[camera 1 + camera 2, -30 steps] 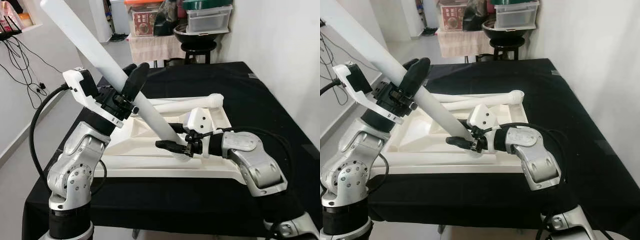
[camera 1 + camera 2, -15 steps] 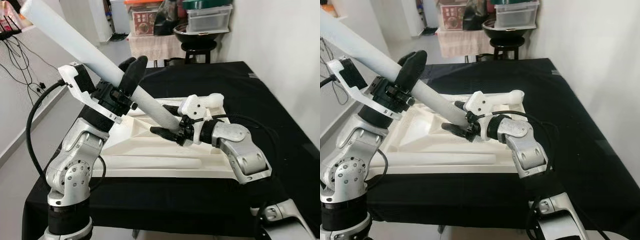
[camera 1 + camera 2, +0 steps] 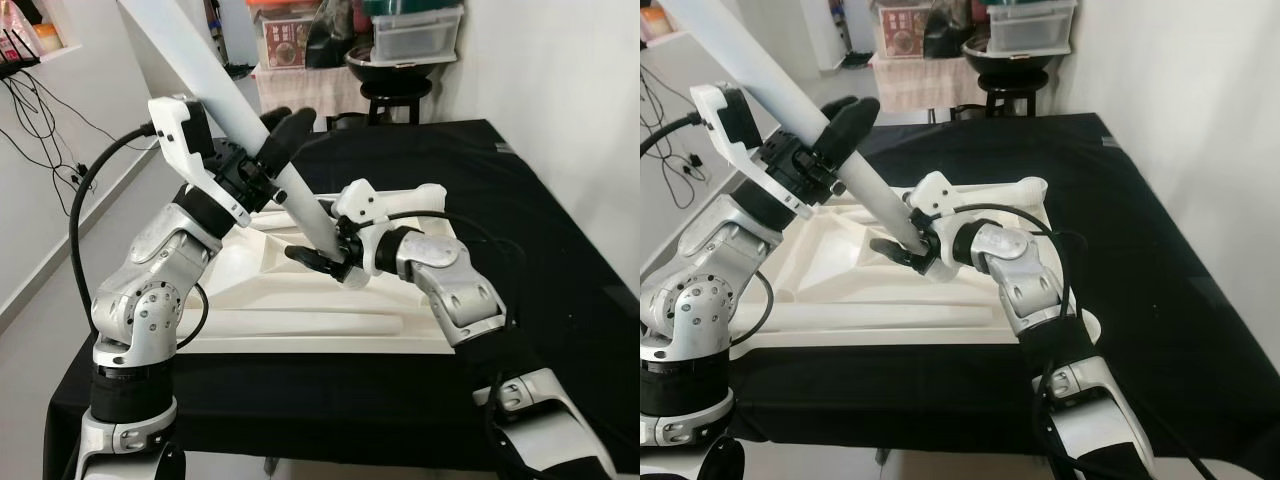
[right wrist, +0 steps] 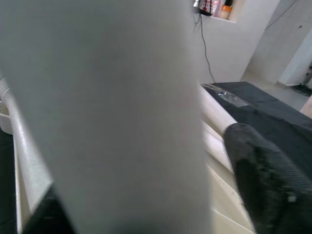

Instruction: Building children table

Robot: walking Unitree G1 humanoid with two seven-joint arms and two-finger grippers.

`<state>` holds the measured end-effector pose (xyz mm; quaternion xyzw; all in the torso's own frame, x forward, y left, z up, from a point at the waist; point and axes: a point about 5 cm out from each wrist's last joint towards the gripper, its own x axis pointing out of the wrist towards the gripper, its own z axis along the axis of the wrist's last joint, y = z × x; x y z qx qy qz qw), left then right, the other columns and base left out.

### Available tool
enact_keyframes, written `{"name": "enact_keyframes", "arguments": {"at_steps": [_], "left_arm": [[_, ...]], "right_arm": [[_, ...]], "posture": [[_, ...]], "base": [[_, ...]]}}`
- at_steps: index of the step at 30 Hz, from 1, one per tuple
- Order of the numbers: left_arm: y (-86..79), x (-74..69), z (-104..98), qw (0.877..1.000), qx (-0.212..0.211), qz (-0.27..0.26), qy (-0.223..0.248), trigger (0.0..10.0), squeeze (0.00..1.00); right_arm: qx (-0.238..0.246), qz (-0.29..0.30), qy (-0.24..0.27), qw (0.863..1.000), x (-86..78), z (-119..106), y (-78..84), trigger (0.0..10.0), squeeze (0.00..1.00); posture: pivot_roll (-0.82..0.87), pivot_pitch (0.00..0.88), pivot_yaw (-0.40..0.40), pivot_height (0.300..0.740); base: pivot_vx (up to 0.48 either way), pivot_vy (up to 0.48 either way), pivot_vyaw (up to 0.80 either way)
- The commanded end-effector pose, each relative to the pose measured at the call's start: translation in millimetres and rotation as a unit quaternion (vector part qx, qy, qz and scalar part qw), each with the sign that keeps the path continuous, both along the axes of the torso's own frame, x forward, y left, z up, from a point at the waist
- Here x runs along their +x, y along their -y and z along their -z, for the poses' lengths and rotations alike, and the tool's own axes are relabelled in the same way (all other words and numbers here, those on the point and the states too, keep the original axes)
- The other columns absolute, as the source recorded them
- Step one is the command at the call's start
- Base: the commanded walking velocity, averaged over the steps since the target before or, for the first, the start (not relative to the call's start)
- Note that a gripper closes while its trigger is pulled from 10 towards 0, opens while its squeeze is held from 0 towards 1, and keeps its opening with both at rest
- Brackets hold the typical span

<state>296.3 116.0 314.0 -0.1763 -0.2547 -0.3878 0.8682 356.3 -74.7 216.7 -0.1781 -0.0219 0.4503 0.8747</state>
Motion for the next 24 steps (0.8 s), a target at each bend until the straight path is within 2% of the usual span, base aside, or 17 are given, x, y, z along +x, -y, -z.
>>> {"name": "enact_keyframes", "arguments": {"at_steps": [1, 6, 14, 15, 16, 17, 22, 23, 24], "left_arm": [[35.3, -17.6, -11, 0.991, -0.005, 0.13, 0.039, 0.0, 0.0], [38.4, -18.4, -13, 0.989, -0.021, 0.141, 0.044, 0.0, 0.0], [42.3, -16.1, -12, 0.988, -0.025, 0.148, 0.043, 0.0, 0.0], [43.0, -15.8, -10, 0.989, -0.023, 0.14, 0.04, 3.9, 0.0], [43.4, -15.6, -8, 0.99, -0.02, 0.134, 0.038, 3.9, 0.0], [43.5, -15.8, -6, 0.99, -0.018, 0.132, 0.037, 10.0, 1.0], [43.0, -16.3, -3, 0.99, -0.019, 0.135, 0.032, 10.0, 1.0], [39.0, -14.4, 0, 0.992, -0.023, 0.122, 0.024, 10.0, 1.0], [25.5, -9.7, 5, 0.995, -0.029, 0.091, 0.012, 10.0, 1.0]], "right_arm": [[0.001, -0.002, -0.017, 1.0, -1.0, 8, -13.3, 0.0, 0.0], [0.0, 0.01, -0.024, 1.0, -2.7, 16, -11.6, 0.0, 0.0], [0.012, 0.023, -0.02, 0.999, -1.5, 16, -12.2, 0.0, 0.0], [0.017, 0.033, -0.016, 0.999, 0.2, 15, -10.5, 0.0, 0.0], [0.021, 0.039, -0.014, 0.999, 1.5, 14, -9.3, 0.0, 0.0], [0.026, 0.05, -0.009, 0.998, 3.3, 12, -7.1, 0.0, 0.0], [0.039, 0.07, -0.001, 0.997, 6.3, 8, -1.7, 0.0, 0.0], [0.057, 0.092, 0.0, 0.994, 9.7, 6, 5.5, 0.0, 0.0], [0.098, 0.143, 0.002, 0.985, 16.7, 0, 25.0, 0.0, 0.0]], "posture": [[-0.07, 0.0, 0.073, 0.74], [-0.09, 0.0, 0.073, 0.74], [-0.09, 0.0, 0.07, 0.74], [-0.09, 0.0, 0.07, 0.74], [-0.09, 0.0, 0.07, 0.74], [-0.09, 0.0, 0.07, 0.74], [-0.1, 0.0, 0.071, 0.74], [-0.1, 0.0, 0.072, 0.74], [-0.1, 0.0, 0.072, 0.74]], "base": [[0.0, 0.0, 0.0], [0.0, 0.0, 0.0], [0.0, 0.0, 0.0], [0.0, 0.0, 0.0], [0.0, 0.0, 0.0], [0.0, 0.0, 0.0], [0.0, 0.0, 0.0], [0.0, 0.0, 0.0], [0.0, 0.0, 0.0]]}}
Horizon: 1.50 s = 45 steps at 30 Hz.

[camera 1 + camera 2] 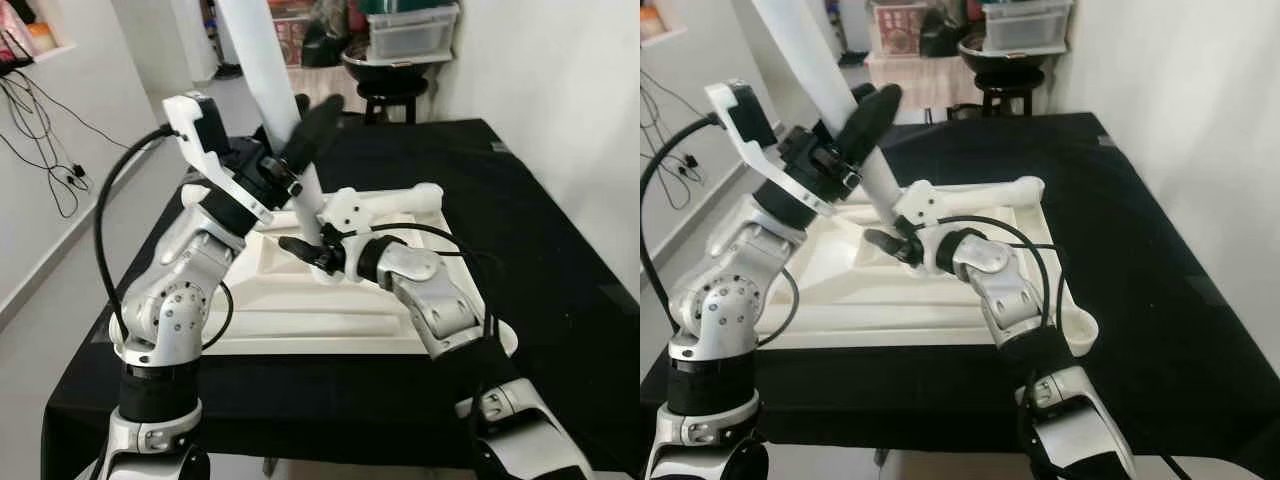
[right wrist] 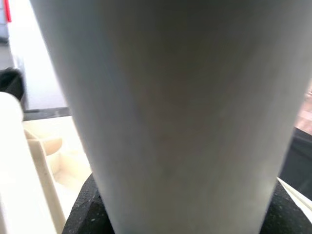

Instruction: Building children table

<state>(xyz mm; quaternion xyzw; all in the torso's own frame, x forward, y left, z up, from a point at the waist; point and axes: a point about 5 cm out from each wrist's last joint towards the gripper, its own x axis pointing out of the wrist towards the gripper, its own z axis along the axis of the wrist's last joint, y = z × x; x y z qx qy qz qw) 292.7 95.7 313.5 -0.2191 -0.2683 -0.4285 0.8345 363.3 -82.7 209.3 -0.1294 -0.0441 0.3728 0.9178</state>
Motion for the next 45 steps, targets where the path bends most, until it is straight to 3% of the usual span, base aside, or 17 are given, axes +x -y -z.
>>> {"name": "enact_keyframes", "arguments": {"at_steps": [1, 4, 6, 10, 16, 17, 18, 19, 20, 22, 23, 26, 29, 34, 36, 39, 45], "left_arm": [[1.8, -5.1, 6, 1.0, 0.008, 0.026, 0.001, 10.0, 1.0], [-18.6, -5.4, 6, 1.0, 0.015, -0.011, 0.002, 10.0, 1.0], [-23.3, -5.8, 6, 1.0, 0.017, -0.02, 0.003, 10.0, 1.0], [-53.7, -10.0, 6, 0.996, 0.017, -0.084, 0.003, 10.0, 1.0], [-63.5, -6.5, 18, 0.99, 0.018, -0.135, -0.028, 10.0, 1.0], [-64.9, -1.5, 35, 0.982, 0.036, -0.173, -0.063, 10.0, 1.0], [-66.1, 2.3, 54, 0.971, 0.051, -0.211, -0.1, 10.0, 1.0], [-64.8, 3.0, 77, 0.956, 0.083, -0.247, -0.133, 10.0, 0.0], [-64.8, 3.0, 77, 0.956, 0.083, -0.247, -0.133, 10.0, 0.0], [-57.3, -4.4, 110, 0.939, 0.14, -0.265, -0.168, 10.0, 0.0], [-57.3, -4.4, 110, 0.939, 0.14, -0.265, -0.168, 10.0, 0.0], [-44.1, -21.8, 142, 0.926, 0.176, -0.254, -0.218, 10.0, 0.0], [-34.5, -33.1, 153, 0.925, 0.201, -0.227, -0.229, 10.0, 0.0], [-21.2, -47.4, 164, 0.928, 0.232, -0.185, -0.226, 10.0, 0.0], [-19.0, -50.2, 166, 0.929, 0.239, -0.176, -0.222, 10.0, 0.0], [-7.7, -60.6, 168, 0.937, 0.252, -0.134, -0.203, 10.0, 0.0], [4.3, -70.2, 166, 0.941, 0.277, -0.075, -0.179, 10.0, 0.0]], "right_arm": [[0.047, 0.072, -0.008, 0.996, 11.0, -9, 21.6, 0.0, 0.0], [0.114, 0.116, -0.016, 0.987, 14.2, -15, 46.1, 0.0, 0.0], [0.127, 0.125, -0.017, 0.984, 14.5, -16, 51.3, 0.0, 0.0], [0.187, 0.177, -0.032, 0.966, 12.6, -12, 77.2, 0.0, 0.0], [0.252, 0.203, -0.038, 0.945, 8.2, -11, 90.8, 0.0, 0.0], [0.269, 0.209, -0.044, 0.939, 4.6, -8, 94.9, 9.6, 0.0], [0.273, 0.209, -0.046, 0.938, 0.5, -6, 96.9, 10.0, 0.0], [0.28, 0.194, -0.039, 0.939, -6.0, -7, 96.5, 10.0, 0.0], [0.28, 0.194, -0.039, 0.939, -6.0, -7, 96.5, 10.0, 0.0], [0.267, 0.169, -0.036, 0.948, -17.3, -6, 93.6, 10.0, 0.0], [0.267, 0.169, -0.036, 0.948, -17.3, -6, 93.6, 10.0, 0.0], [0.196, 0.169, -0.012, 0.966, -33.1, 2, 91.2, 10.0, 0.0], [0.174, 0.108, -0.029, 0.978, -46.2, 12, 80.7, 10.0, 0.0], [0.176, 0.015, -0.072, 0.982, -64.4, 23, 65.4, 10.0, 0.0], [0.18, 0.0, -0.077, 0.981, -67.8, 24, 62.5, 10.0, 0.0], [0.145, -0.018, -0.073, 0.987, -75.7, 27, 56.5, 10.0, 0.0], [0.131, -0.025, -0.061, 0.989, -77.9, 22, 58.0, 10.0, 0.0]], "posture": [[-0.1, 0.0, 0.072, 0.74], [-0.09, 0.0, 0.068, 0.74], [-0.09, 0.0, 0.068, 0.74], [-0.09, 0.0, 0.07, 0.74], [-0.09, 0.0, 0.069, 0.74], [-0.09, 0.0, 0.072, 0.74], [-0.09, 0.0, 0.073, 0.74], [-0.1, 0.0, 0.075, 0.74], [-0.1, 0.0, 0.075, 0.74], [-0.11, 0.0, 0.074, 0.74], [-0.11, 0.0, 0.074, 0.74], [-0.11, 0.0, 0.062, 0.74], [-0.11, 0.0, 0.057, 0.74], [-0.1, 0.0, 0.06, 0.74], [-0.1, 0.0, 0.061, 0.74], [-0.1, 0.0, 0.068, 0.74], [-0.12, 0.0, 0.086, 0.74]], "base": [[0.0, 0.0, 0.0], [0.0, 0.0, 0.0], [0.0, 0.0, 0.0], [0.0, 0.0, 0.0], [0.0, 0.0, 0.0], [0.0, 0.0, 0.0], [0.0, 0.0, 0.0], [0.0, 0.0, 0.0], [0.0, 0.0, 0.0], [0.0, 0.0, 0.0], [0.0, 0.0, 0.0], [0.0, 0.0, 0.0], [0.0, 0.0, 0.0], [0.0, -0.189, 0.0], [0.0, -0.472, 0.0], [0.0, -0.472, 0.0], [0.0, -0.394, 0.0]]}}
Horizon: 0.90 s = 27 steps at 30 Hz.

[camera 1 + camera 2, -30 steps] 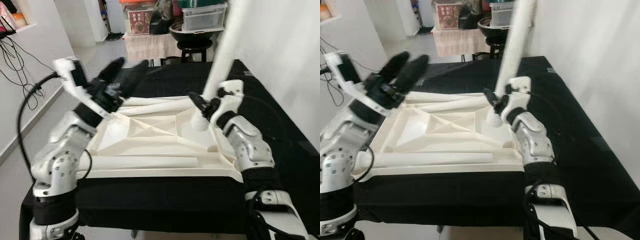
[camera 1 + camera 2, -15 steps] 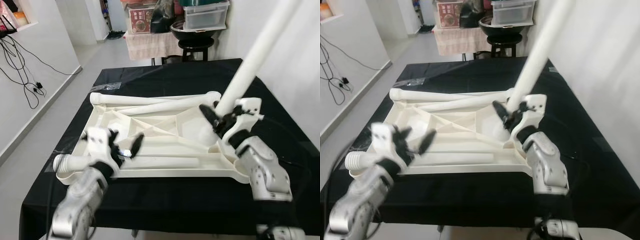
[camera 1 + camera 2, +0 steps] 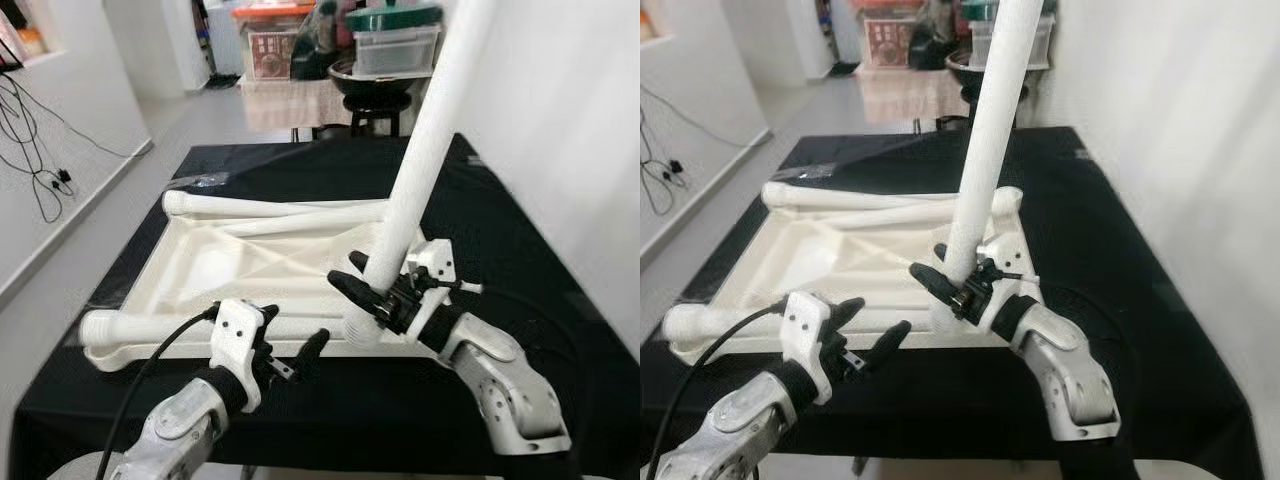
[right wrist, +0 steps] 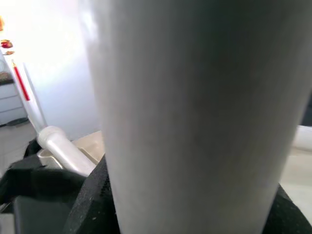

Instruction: Building children table

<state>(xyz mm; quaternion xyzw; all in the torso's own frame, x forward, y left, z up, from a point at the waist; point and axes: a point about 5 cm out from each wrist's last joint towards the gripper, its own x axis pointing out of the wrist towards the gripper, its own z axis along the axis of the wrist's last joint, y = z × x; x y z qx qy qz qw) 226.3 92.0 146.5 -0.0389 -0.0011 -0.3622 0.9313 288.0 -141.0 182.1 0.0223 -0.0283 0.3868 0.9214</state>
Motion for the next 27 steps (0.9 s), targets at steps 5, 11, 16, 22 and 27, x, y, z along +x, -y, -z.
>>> {"name": "enact_keyframes", "arguments": {"at_steps": [5, 11, 16, 22, 27], "left_arm": [[-0.4, -2.3, -5, 1.0, 0.011, 0.023, 0.004, 10.0, 0.0], [0.8, -4.4, -2, 0.999, 0.03, 0.031, 0.009, 10.0, 0.0], [-1.0, -5.5, -2, 0.999, 0.043, 0.02, 0.011, 10.0, 0.0], [-3.4, -6.0, -2, 0.999, 0.052, -0.004, 0.012, 10.0, 0.0], [-6.6, -5.7, -6, 0.996, 0.074, -0.029, 0.035, 10.0, 0.0]], "right_arm": [[-0.012, -0.024, 0.018, 0.999, -2.9, -10, 4.1, 10.0, 0.0], [-0.038, -0.085, 0.034, 0.995, -2.7, -20, 4.2, 10.0, 0.0], [-0.064, -0.111, 0.036, 0.991, -2.2, -21, 3.7, 10.0, 0.0], [-0.072, -0.119, 0.041, 0.989, 6.0, -24, -1.0, 10.0, 0.0], [-0.071, -0.127, 0.044, 0.988, 12.3, -26, -4.3, 10.0, 0.0]], "posture": [[-0.13, 0.0, 0.087, 0.74], [-0.13, 0.0, 0.067, 0.74], [-0.12, 0.0, 0.055, 0.74], [-0.1, 0.021, 0.038, 0.74], [-0.09, 0.036, 0.036, 0.74]], "base": [[0.0, 0.0, 0.0], [0.0, 0.0, 0.0], [0.0, 0.0, 0.0], [0.0, 0.32, 0.0], [0.0, 0.096, 0.0]]}}
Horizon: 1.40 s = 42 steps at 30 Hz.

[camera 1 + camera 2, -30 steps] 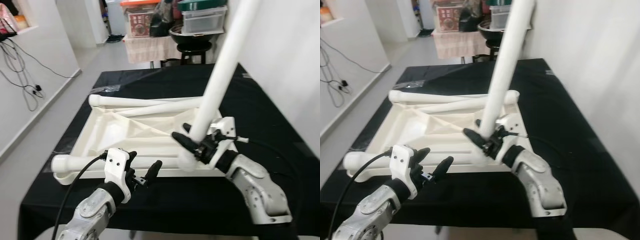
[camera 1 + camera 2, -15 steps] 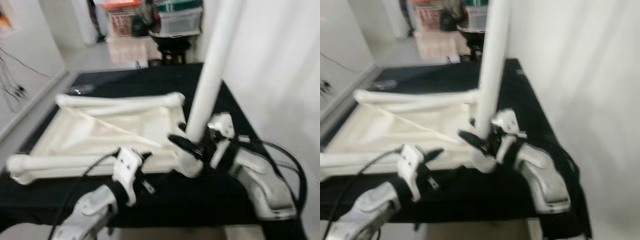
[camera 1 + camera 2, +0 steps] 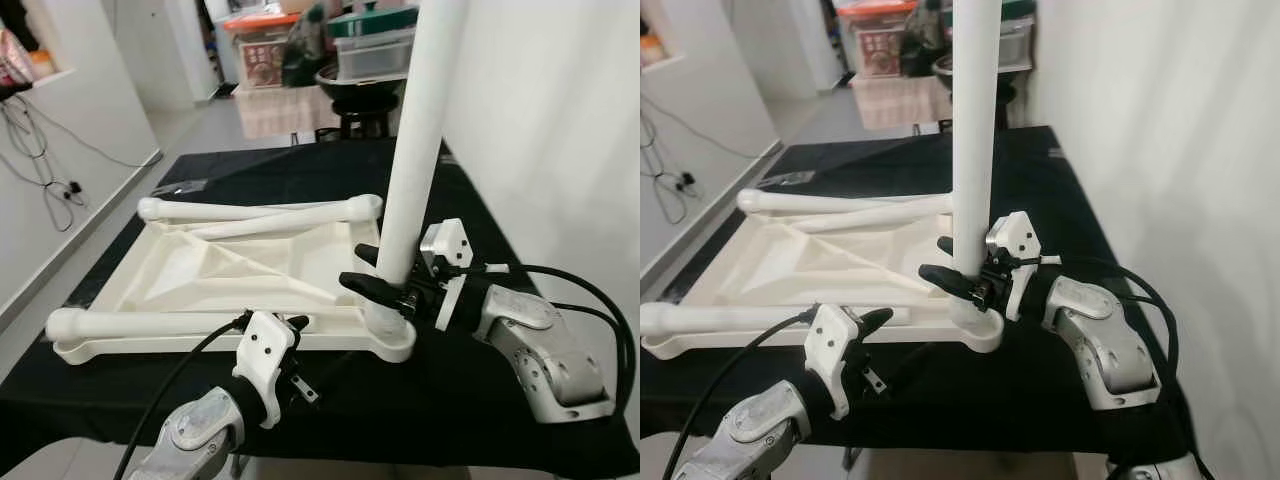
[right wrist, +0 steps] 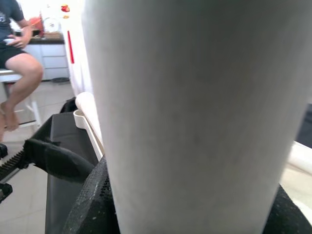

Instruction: Building children table

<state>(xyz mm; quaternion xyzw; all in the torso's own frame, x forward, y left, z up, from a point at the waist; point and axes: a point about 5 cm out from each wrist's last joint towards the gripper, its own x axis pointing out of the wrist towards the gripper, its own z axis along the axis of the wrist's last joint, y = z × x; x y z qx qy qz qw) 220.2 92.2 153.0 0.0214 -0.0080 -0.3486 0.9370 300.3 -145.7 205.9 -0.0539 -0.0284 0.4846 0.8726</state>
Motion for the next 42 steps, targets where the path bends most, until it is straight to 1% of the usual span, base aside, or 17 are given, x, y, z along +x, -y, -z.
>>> {"name": "enact_keyframes", "arguments": {"at_steps": [1, 3, 4, 8, 10, 15, 16, 17, 18, 20, 21, 23, 25, 29, 33, 39, 42], "left_arm": [[-7.0, -0.8, 0, 1.0, 0.027, -0.011, 0.012, 10.0, 0.0], [-7.2, -1.6, 0, 0.999, 0.031, -0.008, 0.014, 10.0, 0.0], [-6.7, -4.1, 1, 0.999, 0.037, 0.003, 0.015, 10.0, 0.0], [-5.2, -8.6, 1, 0.999, 0.041, 0.02, 0.018, 10.0, 0.0], [-1.6, -14.3, 1, 0.997, 0.049, 0.05, 0.023, 10.0, 0.0], [0.4, -18.4, 2, 0.995, 0.063, 0.07, 0.029, 10.0, 0.0], [0.3, -20.3, 1, 0.994, 0.069, 0.076, 0.033, 10.0, 0.0], [0.3, -20.3, 1, 0.994, 0.069, 0.076, 0.033, 10.0, 0.0], [-1.1, -24.3, 0, 0.994, 0.074, 0.079, 0.035, 10.0, 0.0], [-1.8, -26.3, -1, 0.994, 0.074, 0.079, 0.034, 10.0, 0.0], [-1.8, -26.3, -1, 0.994, 0.074, 0.079, 0.034, 10.0, 0.0], [-1.9, -28.9, -2, 0.994, 0.073, 0.081, 0.031, 10.0, 0.0], [-2.0, -30.4, -2, 0.994, 0.069, 0.08, 0.027, 10.0, 0.0], [-3.5, -29.9, -2, 0.995, 0.061, 0.072, 0.019, 10.0, 0.0], [-6.0, -25.6, -4, 0.997, 0.044, 0.058, 0.012, 10.0, 0.0], [-7.0, -24.9, -3, 0.997, 0.05, 0.058, 0.017, 10.0, 0.0], [-6.2, -25.8, -2, 0.996, 0.063, 0.061, 0.023, 10.0, 0.0]], "right_arm": [[0.001, -0.022, 0.009, 1.0, 2.7, -3, -8.3, 10.0, 0.0], [0.002, -0.023, 0.009, 1.0, 4.4, -3, -7.7, 10.0, 0.0], [0.004, -0.022, 0.007, 1.0, 9.8, -3, -4.3, 10.0, 0.0], [0.01, -0.025, 0.004, 1.0, 16.3, -4, 1.1, 10.0, 0.0], [0.012, -0.06, -0.008, 0.998, 19.2, -4, 6.3, 10.0, 0.0], [0.015, -0.088, -0.018, 0.996, 19.8, -5, 10.5, 10.0, 0.0], [0.023, -0.095, -0.025, 0.995, 20.8, -5, 15.3, 10.0, 0.0], [0.023, -0.095, -0.025, 0.995, 20.8, -5, 15.3, 10.0, 0.0], [0.025, -0.114, -0.037, 0.993, 17.7, -4, 27.0, 10.0, 0.0], [0.022, -0.121, -0.041, 0.992, 15.3, -4, 33.9, 10.0, 0.0], [0.022, -0.121, -0.041, 0.992, 15.3, -4, 33.9, 10.0, 0.0], [0.021, -0.113, -0.044, 0.992, 15.3, -3, 40.9, 10.0, 0.0], [0.019, -0.088, -0.046, 0.995, 18.8, -3, 45.0, 10.0, 0.0], [0.034, -0.084, -0.048, 0.995, 17.8, -6, 43.9, 10.0, 0.0], [0.046, -0.113, -0.041, 0.992, 5.8, -7, 40.0, 10.0, 0.0], [0.043, -0.128, -0.027, 0.99, 2.0, -7, 37.4, 10.0, 0.0], [0.037, -0.128, -0.012, 0.991, 4.4, -10, 35.7, 10.0, 0.0]], "posture": [[-0.09, 0.042, 0.038, 0.74], [-0.09, 0.042, 0.038, 0.74], [-0.08, 0.049, 0.039, 0.74], [-0.08, 0.058, 0.042, 0.74], [-0.07, 0.072, 0.04, 0.74], [-0.07, 0.082, 0.04, 0.74], [-0.06, 0.095, 0.041, 0.74], [-0.06, 0.095, 0.041, 0.74], [-0.05, 0.117, 0.049, 0.74], [-0.05, 0.12, 0.05, 0.74], [-0.05, 0.12, 0.05, 0.74], [-0.04, 0.136, 0.057, 0.74], [-0.04, 0.138, 0.058, 0.74], [-0.04, 0.149, 0.068, 0.74], [-0.04, 0.154, 0.081, 0.74], [-0.04, 0.141, 0.086, 0.74], [-0.04, 0.129, 0.086, 0.74]], "base": [[0.0, 0.0, 0.0], [0.0, 0.0, 0.0], [0.0, 0.0, 0.0], [0.0, 0.0, 0.0], [0.0, 0.0, 0.0], [0.0, 0.0, 0.0], [0.0, 0.0, 0.0], [0.0, 0.0, 0.0], [0.0, 0.0, 0.0], [0.0, 0.0, 0.0], [0.0, 0.0, 0.0], [0.0, 0.0, 0.0], [0.0, 0.0, 0.0], [0.0, 0.0, -0.6], [0.0, 0.0, -0.8], [0.0, 0.0, -0.8], [0.0, 0.0, 0.0]]}}
